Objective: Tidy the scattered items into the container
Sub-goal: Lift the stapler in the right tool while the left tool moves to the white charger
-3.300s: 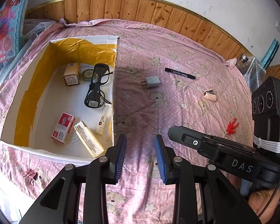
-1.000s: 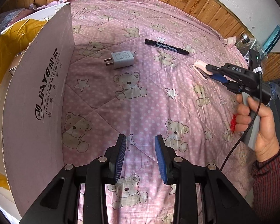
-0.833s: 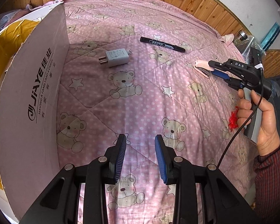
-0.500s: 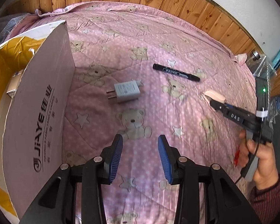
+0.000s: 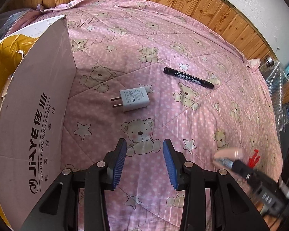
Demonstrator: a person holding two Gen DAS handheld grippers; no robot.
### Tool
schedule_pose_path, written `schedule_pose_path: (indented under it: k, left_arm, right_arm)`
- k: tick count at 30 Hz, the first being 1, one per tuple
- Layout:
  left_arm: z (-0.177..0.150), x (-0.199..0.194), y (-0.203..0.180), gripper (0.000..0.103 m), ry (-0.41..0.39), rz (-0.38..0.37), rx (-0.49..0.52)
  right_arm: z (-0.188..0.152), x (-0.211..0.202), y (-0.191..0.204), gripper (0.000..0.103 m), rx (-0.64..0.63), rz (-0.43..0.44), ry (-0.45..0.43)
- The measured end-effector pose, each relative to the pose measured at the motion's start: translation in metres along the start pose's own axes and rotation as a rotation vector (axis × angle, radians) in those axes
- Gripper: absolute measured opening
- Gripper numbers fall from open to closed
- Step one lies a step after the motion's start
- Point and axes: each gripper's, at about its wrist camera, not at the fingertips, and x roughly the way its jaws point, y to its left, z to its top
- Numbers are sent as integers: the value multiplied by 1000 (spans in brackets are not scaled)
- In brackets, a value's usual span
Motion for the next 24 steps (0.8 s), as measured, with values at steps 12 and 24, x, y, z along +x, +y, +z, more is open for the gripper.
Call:
schedule_pose_path:
  k: [12,24]
  left_arm:
    - [-10,-12,5,41,-4,-24,-13]
    - [-30,-5,15,41,39,-41,-57]
  right_arm:
    - [-41,-39,27,45,-75,-26,-13]
    - [105,74,127,45,-365,46,169]
